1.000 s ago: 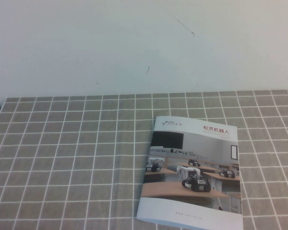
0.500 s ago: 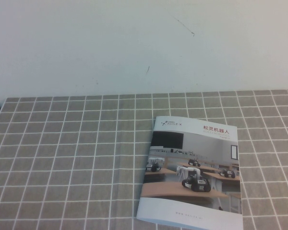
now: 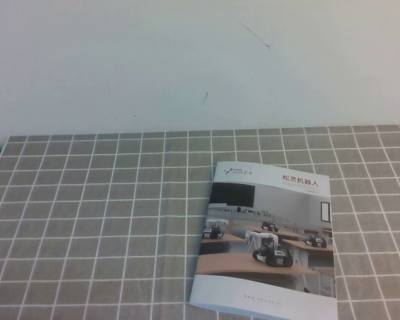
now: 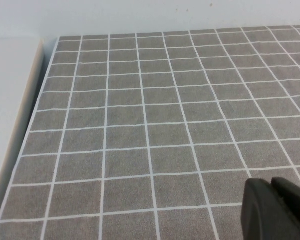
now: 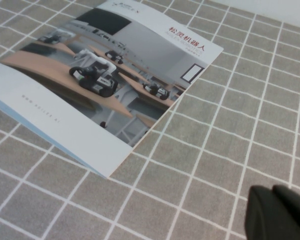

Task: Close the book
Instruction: 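Close the open booklet and leave it lying on the table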

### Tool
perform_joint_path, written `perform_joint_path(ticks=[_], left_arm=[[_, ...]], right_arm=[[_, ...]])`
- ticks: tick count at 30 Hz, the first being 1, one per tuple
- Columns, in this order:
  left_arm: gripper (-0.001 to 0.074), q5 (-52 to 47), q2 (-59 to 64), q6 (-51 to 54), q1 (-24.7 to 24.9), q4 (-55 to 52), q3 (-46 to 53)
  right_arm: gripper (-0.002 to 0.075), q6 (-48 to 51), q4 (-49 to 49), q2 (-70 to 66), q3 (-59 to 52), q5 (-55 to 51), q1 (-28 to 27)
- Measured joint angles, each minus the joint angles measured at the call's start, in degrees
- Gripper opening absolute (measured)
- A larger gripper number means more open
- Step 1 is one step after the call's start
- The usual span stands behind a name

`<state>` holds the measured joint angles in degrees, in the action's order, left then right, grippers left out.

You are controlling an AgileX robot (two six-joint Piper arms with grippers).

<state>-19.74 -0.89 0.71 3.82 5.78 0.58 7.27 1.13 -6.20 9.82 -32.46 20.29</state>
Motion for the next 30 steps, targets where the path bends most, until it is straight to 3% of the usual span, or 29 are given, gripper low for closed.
perform_joint_path(ticks=[20,30], left_arm=[[-0.0003,0.0,0.0,0.0,0.0,-0.1,0.0],[-0.0002,0.0,0.0,-0.1,0.0,-0.3,0.0]], right_arm=[[-0.0003,0.0,0.5,0.0,0.0,0.0,-0.1],[-0.0003,0.0,3.6,6.8,-7.1,8.7,-17.4]])
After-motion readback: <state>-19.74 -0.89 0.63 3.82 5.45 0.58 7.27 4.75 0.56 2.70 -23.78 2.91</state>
